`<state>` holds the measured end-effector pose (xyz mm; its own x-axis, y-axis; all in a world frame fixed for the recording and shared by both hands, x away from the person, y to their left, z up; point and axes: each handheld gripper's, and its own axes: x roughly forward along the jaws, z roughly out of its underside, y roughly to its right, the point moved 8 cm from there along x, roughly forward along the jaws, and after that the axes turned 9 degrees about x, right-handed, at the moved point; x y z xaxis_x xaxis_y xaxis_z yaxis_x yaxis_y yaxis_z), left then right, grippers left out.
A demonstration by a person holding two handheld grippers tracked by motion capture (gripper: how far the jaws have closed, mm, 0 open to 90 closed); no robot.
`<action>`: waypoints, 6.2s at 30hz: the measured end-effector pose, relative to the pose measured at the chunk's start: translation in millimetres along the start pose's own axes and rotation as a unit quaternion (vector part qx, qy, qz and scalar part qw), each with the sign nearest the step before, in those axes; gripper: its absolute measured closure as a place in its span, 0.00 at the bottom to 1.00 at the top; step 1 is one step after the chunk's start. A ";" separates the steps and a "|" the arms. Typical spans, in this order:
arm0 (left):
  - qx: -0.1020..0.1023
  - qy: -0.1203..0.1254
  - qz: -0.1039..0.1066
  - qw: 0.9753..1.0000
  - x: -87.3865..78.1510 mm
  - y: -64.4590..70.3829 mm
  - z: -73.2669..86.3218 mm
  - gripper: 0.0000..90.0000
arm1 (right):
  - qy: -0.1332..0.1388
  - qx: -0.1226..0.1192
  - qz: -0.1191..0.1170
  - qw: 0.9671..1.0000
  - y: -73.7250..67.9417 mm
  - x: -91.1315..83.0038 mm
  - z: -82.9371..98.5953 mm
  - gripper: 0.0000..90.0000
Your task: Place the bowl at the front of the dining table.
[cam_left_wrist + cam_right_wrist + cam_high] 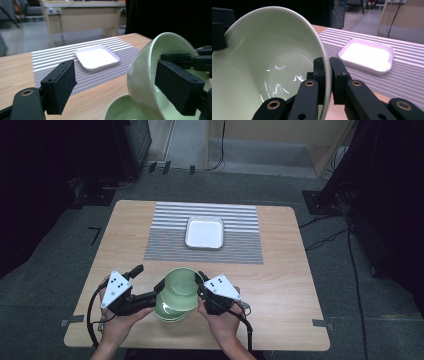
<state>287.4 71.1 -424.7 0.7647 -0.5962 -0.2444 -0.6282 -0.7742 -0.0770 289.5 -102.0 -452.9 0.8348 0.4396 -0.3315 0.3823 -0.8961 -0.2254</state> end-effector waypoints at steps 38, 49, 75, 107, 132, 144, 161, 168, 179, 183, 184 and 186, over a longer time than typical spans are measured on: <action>-0.114 -0.264 -0.138 0.948 13.0 -115.5 143.9 0.00 | 0.013 0.034 0.027 0.999 36.0 -7.0 -14.4 0.94; -0.080 -0.280 -0.172 0.941 16.9 -118.0 161.3 0.00 | 0.010 0.042 0.032 0.999 42.7 -5.7 -14.8 0.94; -0.078 -0.281 -0.170 0.941 16.6 -118.4 161.4 0.00 | 0.018 0.065 0.066 0.996 84.9 26.9 -42.4 0.94; -0.079 -0.281 -0.172 0.941 17.1 -118.8 161.4 0.00 | -0.016 0.096 0.108 0.989 123.2 100.2 -49.3 0.94; -0.080 -0.281 -0.175 0.940 17.3 -119.7 161.4 0.00 | -0.065 0.145 0.153 0.975 149.2 173.0 -45.5 0.94; -0.080 -0.281 -0.175 0.940 17.3 -119.7 161.4 0.00 | -0.104 0.188 0.178 0.960 165.1 195.6 -31.5 0.94; -0.080 -0.281 -0.175 0.940 17.3 -119.7 161.4 0.00 | -0.135 0.251 0.181 0.941 175.1 210.3 -26.4 0.92; -0.080 -0.281 -0.175 0.940 17.3 -119.7 161.4 0.00 | -0.133 0.278 0.186 0.933 180.6 211.0 -25.7 0.90; -0.080 -0.281 -0.174 0.940 17.6 -119.9 161.3 0.00 | -0.092 0.247 0.150 0.953 173.7 206.9 -38.2 0.37; -0.080 -0.281 -0.174 0.940 17.7 -119.9 161.3 0.00 | -0.067 0.272 0.117 0.953 169.0 198.8 -40.9 0.32; -0.080 -0.281 -0.174 0.940 17.7 -119.9 161.3 0.00 | -0.071 0.268 0.124 0.953 169.4 196.6 -38.9 0.32; -0.080 -0.281 -0.174 0.940 17.6 -119.9 161.4 0.00 | -0.069 0.259 0.127 0.955 170.4 194.0 -37.7 0.32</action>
<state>353.0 187.7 -575.7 0.6955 -0.1284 -0.7070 -0.2894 -0.9506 -0.1120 531.6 -171.8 -521.2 0.8003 0.2475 -0.5462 -0.1033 -0.8403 -0.5322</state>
